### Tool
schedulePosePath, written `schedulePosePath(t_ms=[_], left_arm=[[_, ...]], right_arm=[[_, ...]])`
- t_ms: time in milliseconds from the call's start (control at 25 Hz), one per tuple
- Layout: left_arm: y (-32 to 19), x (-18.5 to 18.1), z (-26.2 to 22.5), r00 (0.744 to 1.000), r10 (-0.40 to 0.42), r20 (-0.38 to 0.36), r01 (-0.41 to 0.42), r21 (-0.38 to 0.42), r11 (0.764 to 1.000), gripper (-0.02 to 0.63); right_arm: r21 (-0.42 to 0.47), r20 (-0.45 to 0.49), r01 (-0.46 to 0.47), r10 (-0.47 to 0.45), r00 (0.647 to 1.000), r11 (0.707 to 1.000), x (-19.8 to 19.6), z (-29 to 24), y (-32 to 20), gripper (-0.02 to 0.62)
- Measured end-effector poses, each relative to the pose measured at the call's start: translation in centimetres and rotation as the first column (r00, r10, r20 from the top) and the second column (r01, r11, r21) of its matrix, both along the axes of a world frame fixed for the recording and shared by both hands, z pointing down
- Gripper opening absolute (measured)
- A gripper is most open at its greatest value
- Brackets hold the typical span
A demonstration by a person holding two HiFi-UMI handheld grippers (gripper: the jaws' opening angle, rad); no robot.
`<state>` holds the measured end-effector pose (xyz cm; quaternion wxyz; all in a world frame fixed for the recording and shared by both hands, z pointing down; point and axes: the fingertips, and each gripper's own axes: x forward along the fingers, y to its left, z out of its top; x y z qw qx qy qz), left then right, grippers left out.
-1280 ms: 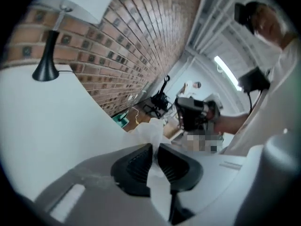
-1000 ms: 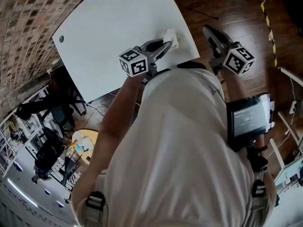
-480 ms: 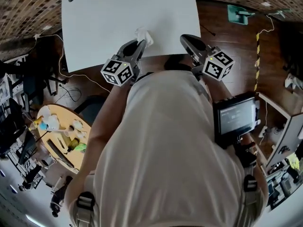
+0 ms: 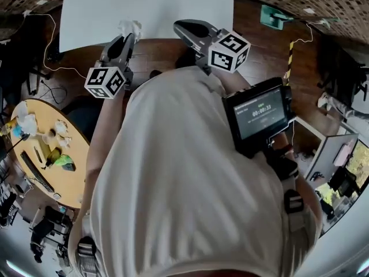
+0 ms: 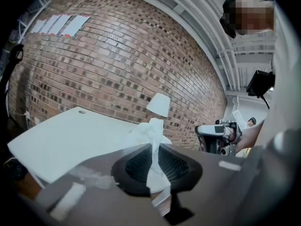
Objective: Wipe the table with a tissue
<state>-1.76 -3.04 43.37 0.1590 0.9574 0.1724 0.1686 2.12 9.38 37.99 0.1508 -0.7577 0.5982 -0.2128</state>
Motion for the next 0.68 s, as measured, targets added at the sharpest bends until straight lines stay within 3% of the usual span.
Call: schedulePosePath(t_ms=[240, 400, 680], left_arm=[[-1.1, -2.4, -0.5, 0.998, -0.066, -0.005, 0.066, 0.027, 0.997, 0.046], [-1.4, -3.5, -0.8, 0.995, -0.097, -0.006, 0.097, 0.016, 0.995, 0.046], [-1.7, -4.9, -0.2, 0.992, -0.129, 0.000, 0.129, 0.025, 0.991, 0.046]], right_arm=[[-0.013, -0.006, 0.081, -0.081, 0.997, 0.997, -2.4, -0.1, -1.9, 0.008], [-0.056, 0.002, 0.086, -0.086, 0.996, 0.995, -2.4, 0.1, -2.1, 0.008], [-0.055, 0.006, 0.098, -0.098, 0.995, 0.994, -2.9, 0.0, -2.4, 0.008]])
